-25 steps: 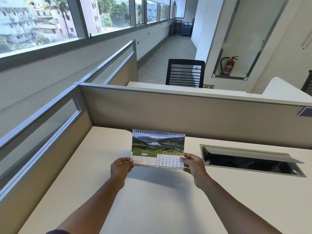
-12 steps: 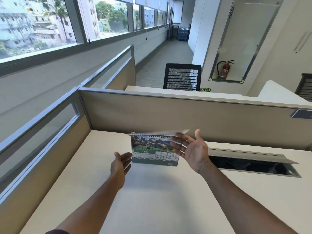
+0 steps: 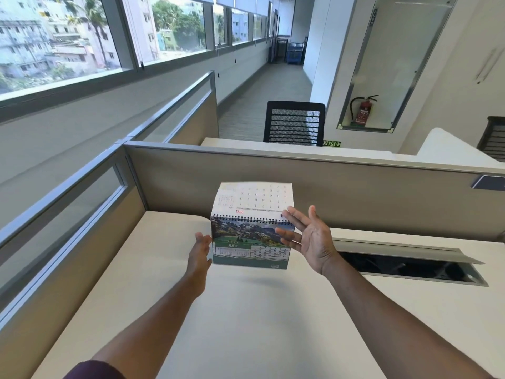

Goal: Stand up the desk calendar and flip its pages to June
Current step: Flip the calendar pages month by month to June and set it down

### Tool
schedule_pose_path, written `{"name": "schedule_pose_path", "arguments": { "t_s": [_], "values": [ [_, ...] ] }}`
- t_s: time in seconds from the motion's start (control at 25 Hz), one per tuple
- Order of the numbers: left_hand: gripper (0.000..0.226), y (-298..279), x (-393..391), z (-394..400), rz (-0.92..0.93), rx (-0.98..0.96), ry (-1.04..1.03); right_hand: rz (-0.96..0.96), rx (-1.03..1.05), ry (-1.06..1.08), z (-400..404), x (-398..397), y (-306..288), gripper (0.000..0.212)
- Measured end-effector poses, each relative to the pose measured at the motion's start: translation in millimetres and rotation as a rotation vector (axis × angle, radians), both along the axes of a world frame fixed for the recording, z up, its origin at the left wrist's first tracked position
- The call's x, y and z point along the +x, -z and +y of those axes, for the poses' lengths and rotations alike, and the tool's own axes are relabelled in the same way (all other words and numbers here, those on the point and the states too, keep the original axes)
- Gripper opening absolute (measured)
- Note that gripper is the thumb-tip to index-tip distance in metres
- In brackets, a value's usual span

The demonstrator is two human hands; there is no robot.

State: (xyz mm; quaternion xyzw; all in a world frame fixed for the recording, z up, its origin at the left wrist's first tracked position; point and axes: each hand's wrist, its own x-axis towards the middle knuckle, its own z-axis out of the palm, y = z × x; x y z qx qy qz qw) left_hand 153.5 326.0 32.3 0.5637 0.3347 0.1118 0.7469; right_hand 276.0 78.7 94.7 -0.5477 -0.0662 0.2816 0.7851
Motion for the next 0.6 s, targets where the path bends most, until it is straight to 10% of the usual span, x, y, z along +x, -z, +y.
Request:
{"name": "schedule_pose_path", "arguments": {
  "t_s": [0.6],
  "values": [
    [0.067, -10, 14, 10, -0.038, 0.029, 0.007, 0.043, -0.524, 0.262, 8, -3, 40, 0.035]
  ]
}}
